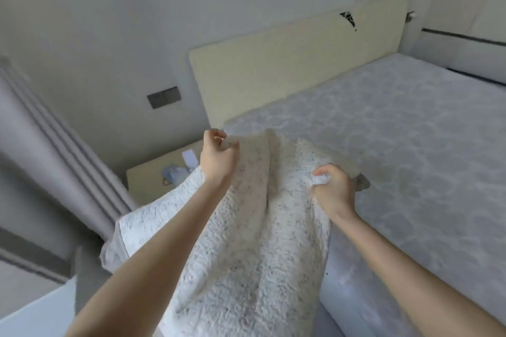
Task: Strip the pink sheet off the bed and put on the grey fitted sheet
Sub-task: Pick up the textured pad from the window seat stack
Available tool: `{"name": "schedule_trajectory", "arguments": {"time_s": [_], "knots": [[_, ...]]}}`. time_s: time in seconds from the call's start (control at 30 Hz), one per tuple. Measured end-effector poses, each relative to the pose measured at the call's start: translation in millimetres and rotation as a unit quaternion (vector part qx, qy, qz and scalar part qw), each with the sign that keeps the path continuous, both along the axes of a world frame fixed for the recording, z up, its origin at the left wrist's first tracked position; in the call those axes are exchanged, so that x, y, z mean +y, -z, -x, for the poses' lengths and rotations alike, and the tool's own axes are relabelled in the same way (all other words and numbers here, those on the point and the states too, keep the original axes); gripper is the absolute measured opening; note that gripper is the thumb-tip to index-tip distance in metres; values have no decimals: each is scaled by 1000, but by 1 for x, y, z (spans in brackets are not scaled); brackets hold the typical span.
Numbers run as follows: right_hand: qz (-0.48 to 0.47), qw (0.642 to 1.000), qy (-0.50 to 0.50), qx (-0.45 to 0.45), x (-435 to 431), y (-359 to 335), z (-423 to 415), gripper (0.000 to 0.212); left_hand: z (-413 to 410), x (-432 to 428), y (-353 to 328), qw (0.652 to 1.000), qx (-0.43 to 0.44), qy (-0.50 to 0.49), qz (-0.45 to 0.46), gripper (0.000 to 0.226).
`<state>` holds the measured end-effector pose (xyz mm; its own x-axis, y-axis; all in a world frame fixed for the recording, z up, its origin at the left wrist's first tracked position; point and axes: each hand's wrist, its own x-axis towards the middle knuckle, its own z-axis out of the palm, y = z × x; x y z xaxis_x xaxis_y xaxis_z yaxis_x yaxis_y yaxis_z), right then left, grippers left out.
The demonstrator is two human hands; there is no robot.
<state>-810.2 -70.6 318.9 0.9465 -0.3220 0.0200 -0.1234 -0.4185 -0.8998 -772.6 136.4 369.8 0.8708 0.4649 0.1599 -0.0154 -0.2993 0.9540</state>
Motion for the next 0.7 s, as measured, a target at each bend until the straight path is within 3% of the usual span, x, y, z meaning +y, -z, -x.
{"name": "schedule_trajectory", "arguments": {"time_s": [0.37,0.7], "knots": [[-5,978,207,27,-31,46,-187,37,-268,-57,31,973,61,221,-38,19],[25,957,281,68,-95,79,-370,28,-472,-134,72,954,100,281,-38,17]]}}
